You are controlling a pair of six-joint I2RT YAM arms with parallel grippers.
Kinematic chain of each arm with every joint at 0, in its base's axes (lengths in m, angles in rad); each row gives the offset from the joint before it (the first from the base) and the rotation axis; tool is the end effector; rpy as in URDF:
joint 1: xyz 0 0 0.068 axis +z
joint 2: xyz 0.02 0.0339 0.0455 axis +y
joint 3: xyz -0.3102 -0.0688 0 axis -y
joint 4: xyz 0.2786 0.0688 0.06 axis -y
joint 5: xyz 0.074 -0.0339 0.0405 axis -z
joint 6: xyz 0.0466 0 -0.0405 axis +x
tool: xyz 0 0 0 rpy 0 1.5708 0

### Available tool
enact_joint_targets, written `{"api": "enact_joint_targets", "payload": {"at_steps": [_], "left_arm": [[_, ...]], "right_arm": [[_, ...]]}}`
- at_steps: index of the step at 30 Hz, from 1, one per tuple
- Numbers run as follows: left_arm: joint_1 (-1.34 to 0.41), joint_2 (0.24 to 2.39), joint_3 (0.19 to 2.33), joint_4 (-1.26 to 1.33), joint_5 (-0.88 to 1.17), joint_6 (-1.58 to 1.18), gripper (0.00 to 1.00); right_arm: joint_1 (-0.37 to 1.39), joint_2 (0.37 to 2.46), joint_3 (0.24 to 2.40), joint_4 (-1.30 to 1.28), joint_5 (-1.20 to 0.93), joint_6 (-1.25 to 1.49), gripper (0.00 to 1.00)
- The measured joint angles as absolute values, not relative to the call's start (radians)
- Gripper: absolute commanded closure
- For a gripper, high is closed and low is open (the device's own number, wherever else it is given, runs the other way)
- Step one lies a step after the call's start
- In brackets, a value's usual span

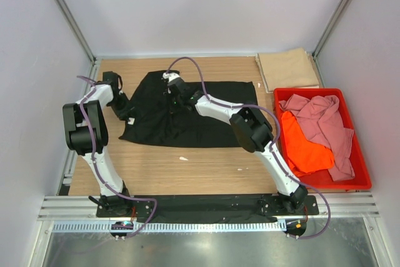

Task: Fold and stack the t-shirts
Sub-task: Fold the tshirt

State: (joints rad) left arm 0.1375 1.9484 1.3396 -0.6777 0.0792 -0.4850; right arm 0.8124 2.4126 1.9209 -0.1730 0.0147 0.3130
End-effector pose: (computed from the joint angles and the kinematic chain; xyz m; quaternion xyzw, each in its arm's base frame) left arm 0.4274 0.0554 0.1761 -0.2976 0.9433 -0.0631 0.1327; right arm 0.4270 0.4498 0.1671 -0.2191 0.8720 0.2279 0.3737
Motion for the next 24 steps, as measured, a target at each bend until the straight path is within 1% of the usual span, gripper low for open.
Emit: {"api": "enact_joint_targets", "payload": {"at_steps": [2, 8, 13, 17, 20, 24], "left_arm": [[0.138, 1.947, 1.341, -0.678, 0.076, -0.485, 0.64], [0.135, 1.893, 1.340, -0.706, 0.008, -0.486, 0.64], [0.109, 1.750, 1.298, -0.707, -0.039, -0.495, 0.63], [0.076, 1.676, 1.248, -0.672, -0.026, -0.519, 0.63], [0.055, 1.678, 1.189, -0.633, 0.011, -0.550, 0.64], [0.044, 1.744, 1.147, -0.630, 0.023, -0.577, 0.64]], "right_arm": [[0.812, 2.413, 1.926, -0.184, 0.013, 0.308, 0.89], [0.812, 2.413, 1.949, -0.203, -0.034, 0.296, 0.90], [0.813, 2.413, 1.983, -0.222, -0.050, 0.297, 0.90], [0.812, 2.413, 2.025, -0.240, -0.052, 0.297, 0.90], [0.812, 2.414, 2.047, -0.255, -0.052, 0.298, 0.86], [0.812, 2.415, 2.072, -0.279, -0.090, 0.304, 0.69]]}}
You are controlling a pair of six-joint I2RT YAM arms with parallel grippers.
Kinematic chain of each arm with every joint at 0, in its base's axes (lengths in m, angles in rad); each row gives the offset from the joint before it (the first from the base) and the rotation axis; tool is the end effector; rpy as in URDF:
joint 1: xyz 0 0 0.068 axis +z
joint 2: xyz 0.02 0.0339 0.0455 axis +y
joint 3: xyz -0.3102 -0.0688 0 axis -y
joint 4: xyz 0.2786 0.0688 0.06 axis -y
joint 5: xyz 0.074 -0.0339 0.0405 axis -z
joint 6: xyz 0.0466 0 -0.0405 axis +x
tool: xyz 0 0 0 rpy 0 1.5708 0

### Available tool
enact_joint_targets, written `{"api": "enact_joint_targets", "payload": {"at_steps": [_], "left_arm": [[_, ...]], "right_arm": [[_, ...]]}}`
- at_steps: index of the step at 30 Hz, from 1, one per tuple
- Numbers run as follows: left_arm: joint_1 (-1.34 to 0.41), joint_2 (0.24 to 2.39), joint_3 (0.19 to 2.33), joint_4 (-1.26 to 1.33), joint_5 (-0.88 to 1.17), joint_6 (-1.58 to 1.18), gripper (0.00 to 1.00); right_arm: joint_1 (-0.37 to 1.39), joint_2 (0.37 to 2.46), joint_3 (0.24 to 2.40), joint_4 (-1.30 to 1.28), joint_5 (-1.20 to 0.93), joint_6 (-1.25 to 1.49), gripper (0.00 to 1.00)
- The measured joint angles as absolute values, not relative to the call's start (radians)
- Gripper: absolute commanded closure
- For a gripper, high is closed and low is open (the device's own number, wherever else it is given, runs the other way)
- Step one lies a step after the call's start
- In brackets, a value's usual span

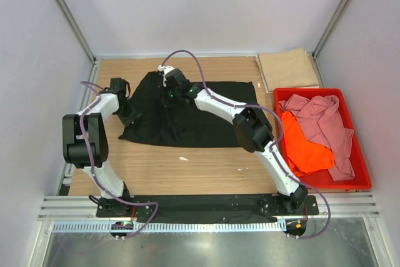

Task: Fold and stack the t-shirts
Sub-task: Fold the tshirt

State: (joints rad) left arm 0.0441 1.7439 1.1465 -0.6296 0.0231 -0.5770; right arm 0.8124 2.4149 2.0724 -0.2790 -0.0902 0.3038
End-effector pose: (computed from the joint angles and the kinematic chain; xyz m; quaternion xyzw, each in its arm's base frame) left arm 0.3779 0.0156 0.1984 -0.2992 0.9387 -0.0560 0.1620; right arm 0.4318 0.4619 0.2124 -0.2435 0.8548 0.2758 0.3660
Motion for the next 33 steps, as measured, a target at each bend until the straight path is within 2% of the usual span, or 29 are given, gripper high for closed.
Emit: {"api": "enact_joint_targets", "payload": {"at_steps": [3, 8, 10, 13, 20, 26, 33], "left_arm": [[0.044, 1.788, 1.127, -0.628, 0.004, -0.592, 0.64], [0.044, 1.789, 1.129, -0.630, -0.051, -0.597, 0.64], [0.044, 1.789, 1.129, -0.633, -0.076, -0.597, 0.64], [0.044, 1.789, 1.129, -0.637, -0.102, -0.598, 0.64], [0.044, 1.774, 1.129, -0.660, -0.135, -0.599, 0.63], [0.044, 1.772, 1.129, -0.675, -0.152, -0.599, 0.63], [0.044, 1.802, 1.153, -0.688, -0.184, -0.593, 0.63]], "right_arm": [[0.812, 2.415, 2.071, -0.279, -0.154, 0.310, 0.64], [0.812, 2.385, 1.993, -0.262, -0.240, 0.320, 0.64], [0.812, 2.373, 1.969, -0.263, -0.241, 0.321, 0.69], [0.810, 2.362, 1.955, -0.265, -0.211, 0.333, 0.72], [0.800, 2.349, 1.938, -0.264, -0.156, 0.373, 0.70], [0.794, 2.354, 1.938, -0.257, -0.147, 0.358, 0.63], [0.784, 2.429, 2.007, -0.272, -0.204, 0.245, 0.65]]}}
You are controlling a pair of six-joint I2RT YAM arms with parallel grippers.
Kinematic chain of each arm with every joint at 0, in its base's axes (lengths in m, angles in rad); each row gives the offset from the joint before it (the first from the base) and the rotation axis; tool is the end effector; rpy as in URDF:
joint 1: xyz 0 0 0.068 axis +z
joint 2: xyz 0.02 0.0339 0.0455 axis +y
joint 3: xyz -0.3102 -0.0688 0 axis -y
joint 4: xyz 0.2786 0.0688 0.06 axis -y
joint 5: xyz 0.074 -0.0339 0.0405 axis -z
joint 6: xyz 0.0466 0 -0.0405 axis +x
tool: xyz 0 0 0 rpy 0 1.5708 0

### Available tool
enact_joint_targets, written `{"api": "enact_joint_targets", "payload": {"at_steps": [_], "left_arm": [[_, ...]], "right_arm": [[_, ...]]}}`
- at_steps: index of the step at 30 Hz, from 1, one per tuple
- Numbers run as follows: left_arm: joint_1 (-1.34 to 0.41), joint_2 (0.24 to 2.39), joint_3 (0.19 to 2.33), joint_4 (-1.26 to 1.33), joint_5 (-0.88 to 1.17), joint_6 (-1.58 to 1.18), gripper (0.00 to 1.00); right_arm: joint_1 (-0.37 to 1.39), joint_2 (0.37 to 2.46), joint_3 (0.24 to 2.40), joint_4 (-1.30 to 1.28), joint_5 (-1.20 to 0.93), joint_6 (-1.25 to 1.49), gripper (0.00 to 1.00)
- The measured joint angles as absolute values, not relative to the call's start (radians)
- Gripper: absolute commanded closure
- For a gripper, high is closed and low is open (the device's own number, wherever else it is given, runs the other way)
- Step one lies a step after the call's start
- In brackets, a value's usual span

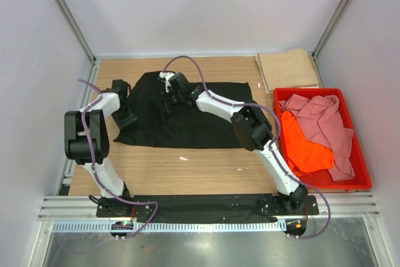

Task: Fold and stack the t-shirts
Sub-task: Fold the tshirt

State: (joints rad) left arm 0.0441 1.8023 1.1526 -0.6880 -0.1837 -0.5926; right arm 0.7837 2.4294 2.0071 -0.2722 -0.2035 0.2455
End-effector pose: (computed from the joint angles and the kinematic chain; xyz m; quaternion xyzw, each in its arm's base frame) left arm 0.3762 0.0251 0.1781 -0.3197 0.9360 0.0563 0.1361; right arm 0.4364 0.4482 0.1802 -0.2810 0.8570 0.2878 0.3221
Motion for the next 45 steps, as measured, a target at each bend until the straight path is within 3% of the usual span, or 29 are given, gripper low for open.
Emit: {"api": "enact_joint_targets", "payload": {"at_steps": [8, 13, 26, 34, 37, 40, 43, 45], "left_arm": [[0.044, 1.804, 1.156, -0.697, -0.220, -0.590, 0.63], [0.044, 1.804, 1.156, -0.701, -0.229, -0.590, 0.63], [0.044, 1.811, 1.161, -0.701, -0.229, -0.590, 0.63], [0.044, 1.811, 1.163, -0.704, -0.228, -0.590, 0.63], [0.044, 1.811, 1.163, -0.704, -0.229, -0.590, 0.63], [0.044, 1.816, 1.167, -0.707, -0.228, -0.590, 0.63], [0.044, 1.820, 1.171, -0.710, -0.228, -0.590, 0.63], [0.044, 1.821, 1.173, -0.712, -0.228, -0.590, 0.63]], "right_arm": [[0.771, 2.493, 2.084, -0.319, -0.260, 0.199, 0.66], [0.769, 2.516, 2.122, -0.325, -0.282, 0.198, 0.72], [0.770, 2.532, 2.166, -0.342, -0.284, 0.216, 0.63], [0.773, 2.542, 2.167, -0.375, -0.265, 0.216, 0.64], [0.775, 2.542, 2.168, -0.376, -0.264, 0.216, 0.69], [0.778, 2.542, 2.168, -0.378, -0.264, 0.219, 0.79], [0.782, 2.542, 2.172, -0.385, -0.264, 0.224, 0.96], [0.784, 2.542, 2.180, -0.396, -0.259, 0.228, 0.99]]}}
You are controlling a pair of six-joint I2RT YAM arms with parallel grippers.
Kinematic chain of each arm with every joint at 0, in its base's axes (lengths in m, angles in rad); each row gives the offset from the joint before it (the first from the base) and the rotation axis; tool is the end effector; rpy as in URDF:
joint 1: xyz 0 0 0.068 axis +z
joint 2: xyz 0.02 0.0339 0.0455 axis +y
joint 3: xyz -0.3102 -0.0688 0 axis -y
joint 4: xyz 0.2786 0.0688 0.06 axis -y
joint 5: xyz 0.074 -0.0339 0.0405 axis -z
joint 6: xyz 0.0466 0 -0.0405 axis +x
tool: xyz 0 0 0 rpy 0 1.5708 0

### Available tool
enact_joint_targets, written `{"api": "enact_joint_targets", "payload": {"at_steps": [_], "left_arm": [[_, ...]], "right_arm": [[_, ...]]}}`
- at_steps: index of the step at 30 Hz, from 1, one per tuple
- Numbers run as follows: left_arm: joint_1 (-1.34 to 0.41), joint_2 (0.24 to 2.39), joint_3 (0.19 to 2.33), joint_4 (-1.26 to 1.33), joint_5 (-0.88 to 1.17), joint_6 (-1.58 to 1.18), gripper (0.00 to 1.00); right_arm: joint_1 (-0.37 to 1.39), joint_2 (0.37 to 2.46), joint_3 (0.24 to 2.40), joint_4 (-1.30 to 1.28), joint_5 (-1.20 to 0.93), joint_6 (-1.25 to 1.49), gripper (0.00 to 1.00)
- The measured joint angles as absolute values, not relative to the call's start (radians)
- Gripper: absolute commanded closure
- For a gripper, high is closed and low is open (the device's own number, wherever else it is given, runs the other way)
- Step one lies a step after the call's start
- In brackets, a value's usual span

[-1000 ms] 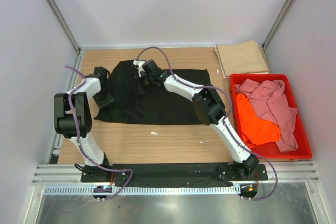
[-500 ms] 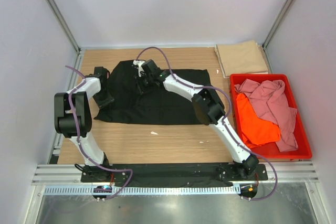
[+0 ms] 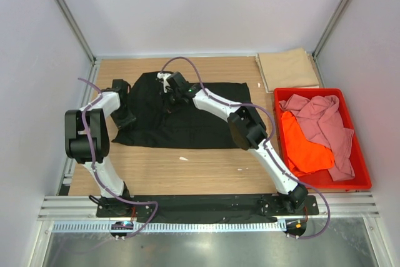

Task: Fold and stack the t-shirts
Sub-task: Fold the tshirt

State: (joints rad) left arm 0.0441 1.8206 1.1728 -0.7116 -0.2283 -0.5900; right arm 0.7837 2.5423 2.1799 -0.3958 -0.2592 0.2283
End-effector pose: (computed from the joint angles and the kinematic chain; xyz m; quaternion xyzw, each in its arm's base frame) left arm 0.3793 0.0273 0.1771 -0.3194 0.9350 0.0808 0.1315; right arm 0.4480 0.4633 0.1639 -0.2988 0.8620 0.2938 0.2852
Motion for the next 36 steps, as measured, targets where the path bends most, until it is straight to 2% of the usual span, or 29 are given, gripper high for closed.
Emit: {"api": "enact_joint_targets", "payload": {"at_steps": [9, 10, 11, 17, 25, 29, 36], "left_arm": [[0.044, 1.831, 1.184, -0.720, -0.236, -0.590, 0.63], [0.044, 1.833, 1.187, -0.722, -0.237, -0.589, 0.62], [0.044, 1.835, 1.190, -0.723, -0.237, -0.589, 0.63], [0.044, 1.837, 1.193, -0.726, -0.241, -0.587, 0.62], [0.044, 1.837, 1.208, -0.754, -0.284, -0.579, 0.61], [0.044, 1.813, 1.232, -0.786, -0.311, -0.569, 0.61], [0.044, 1.685, 1.212, -0.773, -0.281, -0.575, 0.62]], "right_arm": [[0.793, 2.542, 2.261, -0.453, -0.143, 0.238, 0.97], [0.794, 2.542, 2.263, -0.459, -0.127, 0.239, 0.95], [0.795, 2.542, 2.263, -0.466, -0.114, 0.239, 0.86], [0.799, 2.542, 2.263, -0.507, -0.030, 0.243, 0.73], [0.799, 2.515, 2.243, -0.548, 0.037, 0.243, 0.73], [0.798, 2.398, 2.118, -0.570, 0.062, 0.274, 0.75], [0.798, 2.059, 1.779, -0.582, 0.108, 0.376, 0.78]]}}
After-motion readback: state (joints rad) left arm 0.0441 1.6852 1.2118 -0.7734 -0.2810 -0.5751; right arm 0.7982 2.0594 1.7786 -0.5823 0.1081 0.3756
